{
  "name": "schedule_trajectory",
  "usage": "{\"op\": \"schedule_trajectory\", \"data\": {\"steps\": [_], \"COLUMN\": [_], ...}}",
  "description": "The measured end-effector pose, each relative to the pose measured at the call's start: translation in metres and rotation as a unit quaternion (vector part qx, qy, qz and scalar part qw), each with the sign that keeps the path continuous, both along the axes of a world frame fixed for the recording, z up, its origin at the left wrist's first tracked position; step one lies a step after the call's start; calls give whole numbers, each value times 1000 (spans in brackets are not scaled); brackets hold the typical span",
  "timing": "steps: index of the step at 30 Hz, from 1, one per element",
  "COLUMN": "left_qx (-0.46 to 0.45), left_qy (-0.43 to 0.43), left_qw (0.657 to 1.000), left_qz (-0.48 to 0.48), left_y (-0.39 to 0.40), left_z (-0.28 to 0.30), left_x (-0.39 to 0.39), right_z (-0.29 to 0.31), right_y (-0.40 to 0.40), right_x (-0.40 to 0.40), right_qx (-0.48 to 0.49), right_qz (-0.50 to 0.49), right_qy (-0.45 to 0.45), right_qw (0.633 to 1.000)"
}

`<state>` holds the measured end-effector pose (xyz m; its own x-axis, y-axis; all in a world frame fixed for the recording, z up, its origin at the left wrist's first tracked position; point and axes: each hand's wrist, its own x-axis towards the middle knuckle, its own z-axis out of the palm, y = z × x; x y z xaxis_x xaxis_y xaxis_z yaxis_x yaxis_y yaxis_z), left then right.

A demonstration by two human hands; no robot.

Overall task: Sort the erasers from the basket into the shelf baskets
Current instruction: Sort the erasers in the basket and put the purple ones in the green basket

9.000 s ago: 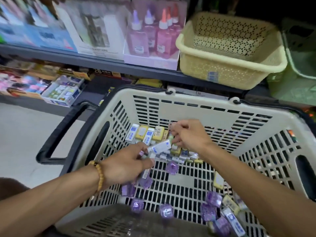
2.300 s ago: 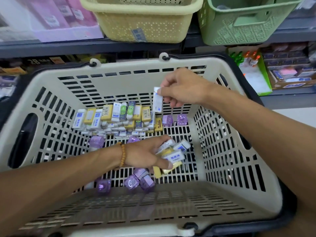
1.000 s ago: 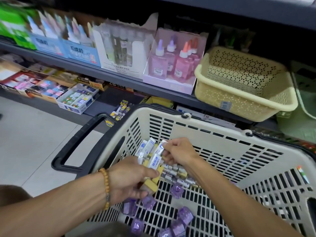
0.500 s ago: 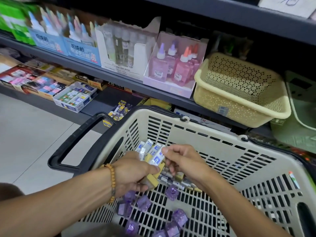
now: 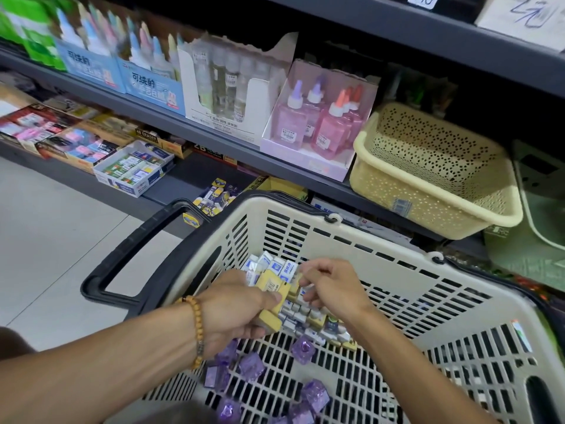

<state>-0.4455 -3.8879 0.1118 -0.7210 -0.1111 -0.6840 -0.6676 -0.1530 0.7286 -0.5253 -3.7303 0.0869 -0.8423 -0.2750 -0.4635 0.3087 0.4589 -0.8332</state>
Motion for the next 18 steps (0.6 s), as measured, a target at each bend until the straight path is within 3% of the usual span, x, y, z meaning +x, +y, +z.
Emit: {"op": "schedule_trajectory", "data": {"steps": [4,8,14,18], "left_qx": [45,64,10,-49], "left_qy": [6,17,18,54], "left_qw": [999,998,1000,997], "left_qz": [14,-1,12,15], "left_y": [1,4,2,4], "left_z": [0,0,-5,-5], "left_x": [-1,-2,-5,-4], "right_z": [11,13,-2,-11], "right_y": [10,21,29,21], "right_x": [13,12,1,-2], "right_qx": [-191,-246,-105,18], "right_qz": [67,79,-58,-74], "right_qy": [-126,-148,-69,-17], "right_qw": [971,955,990,997]}}
